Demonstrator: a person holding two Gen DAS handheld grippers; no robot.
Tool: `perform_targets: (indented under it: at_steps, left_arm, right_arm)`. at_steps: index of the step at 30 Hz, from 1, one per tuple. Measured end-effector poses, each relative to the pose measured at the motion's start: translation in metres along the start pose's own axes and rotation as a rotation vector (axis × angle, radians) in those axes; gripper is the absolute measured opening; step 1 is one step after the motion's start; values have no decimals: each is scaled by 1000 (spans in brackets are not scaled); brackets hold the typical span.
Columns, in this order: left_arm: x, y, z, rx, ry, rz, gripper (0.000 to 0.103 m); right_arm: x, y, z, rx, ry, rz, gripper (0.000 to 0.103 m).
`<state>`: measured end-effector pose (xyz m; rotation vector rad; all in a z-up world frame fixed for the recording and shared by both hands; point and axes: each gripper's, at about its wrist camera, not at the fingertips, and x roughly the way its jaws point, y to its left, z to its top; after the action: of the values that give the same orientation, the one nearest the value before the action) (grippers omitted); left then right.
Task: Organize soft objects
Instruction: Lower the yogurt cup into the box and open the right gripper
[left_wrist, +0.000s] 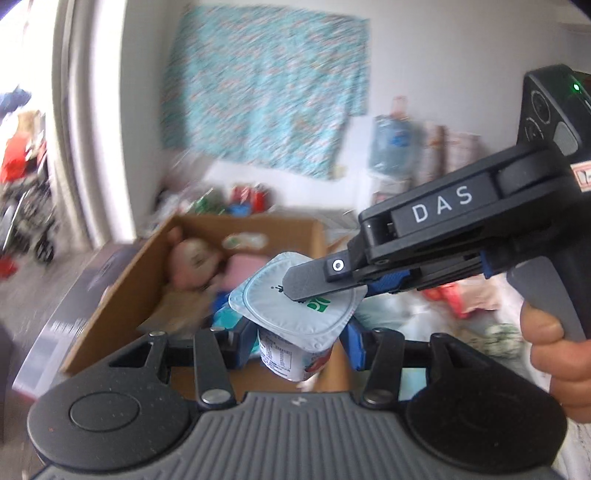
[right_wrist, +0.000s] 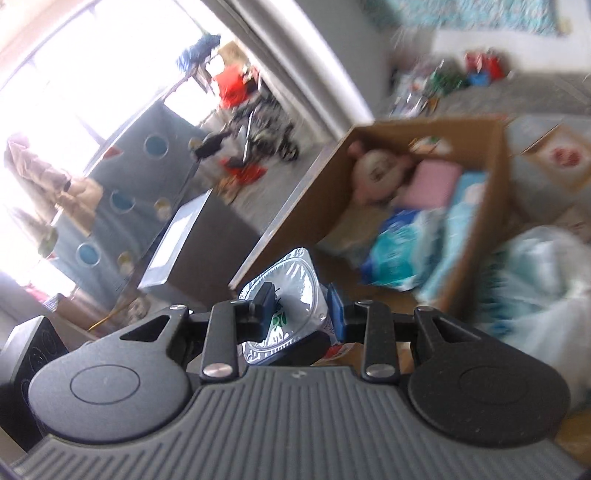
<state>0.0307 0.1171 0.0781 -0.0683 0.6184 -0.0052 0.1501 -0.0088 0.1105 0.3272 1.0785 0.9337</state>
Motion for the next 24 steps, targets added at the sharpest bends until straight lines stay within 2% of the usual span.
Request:
perform_targets:
  at_steps: [4,9,16,24]
  left_arm:
    - [15,43,2,-57,85,22,50]
    - [41,87,0,-96,190,30,50]
    - [78,108,-8,-79,281,68,50]
    - [98,121,-11,-66,335,138,50]
  right_arm:
    - [47,0,15,56,90,32,30]
    - [102,-25,28,163,185,69,30]
    - [163,-71,39,316,258,107,30]
    - [214,-90,43,387,311,145,32]
